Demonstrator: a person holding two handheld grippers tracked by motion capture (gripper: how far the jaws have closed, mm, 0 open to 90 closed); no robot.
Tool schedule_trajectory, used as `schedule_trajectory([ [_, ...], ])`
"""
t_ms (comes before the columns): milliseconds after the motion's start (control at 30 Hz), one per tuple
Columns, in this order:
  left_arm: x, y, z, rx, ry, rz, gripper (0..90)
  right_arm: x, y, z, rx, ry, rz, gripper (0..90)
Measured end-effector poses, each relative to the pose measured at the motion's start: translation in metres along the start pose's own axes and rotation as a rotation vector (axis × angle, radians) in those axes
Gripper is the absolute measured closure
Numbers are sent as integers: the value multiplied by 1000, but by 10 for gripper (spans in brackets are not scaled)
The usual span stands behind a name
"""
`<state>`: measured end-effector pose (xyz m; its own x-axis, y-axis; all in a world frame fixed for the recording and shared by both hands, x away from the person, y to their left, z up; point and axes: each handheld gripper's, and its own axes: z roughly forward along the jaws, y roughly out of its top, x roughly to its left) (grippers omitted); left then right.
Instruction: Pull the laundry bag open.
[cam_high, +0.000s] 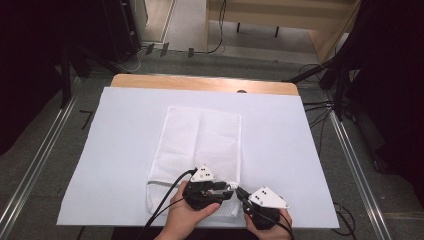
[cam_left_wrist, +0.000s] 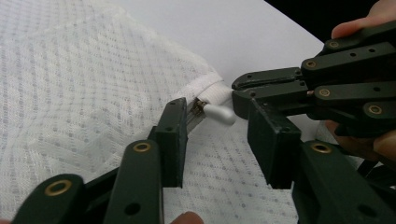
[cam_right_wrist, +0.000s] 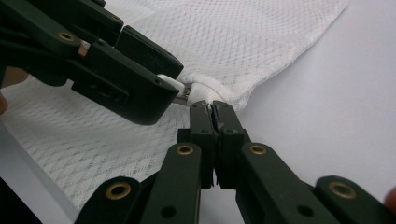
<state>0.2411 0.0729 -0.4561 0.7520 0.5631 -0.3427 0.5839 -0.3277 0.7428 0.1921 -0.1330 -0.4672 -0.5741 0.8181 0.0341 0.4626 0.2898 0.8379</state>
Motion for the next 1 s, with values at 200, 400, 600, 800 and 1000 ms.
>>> schedule_trajectory([
  [200, 3, -1, 0, 22, 15, -5, 697, -1, 0, -1, -4, 5, 2, 897],
  [400, 5, 0, -1, 27, 3, -16, 753, -1, -1, -1, -5, 4, 2, 897],
  [600, 6, -1, 2, 52, -3, -24, 779, 0, 0, -2, -9, 6, -4, 897],
  [800, 9, -1, 5, 80, 2, -43, 834, 1, 0, -1, -14, 21, -11, 898],
  [1000, 9, 0, 4, 106, 5, -43, 880, 2, 1, 1, 24, 6, 6, 900],
])
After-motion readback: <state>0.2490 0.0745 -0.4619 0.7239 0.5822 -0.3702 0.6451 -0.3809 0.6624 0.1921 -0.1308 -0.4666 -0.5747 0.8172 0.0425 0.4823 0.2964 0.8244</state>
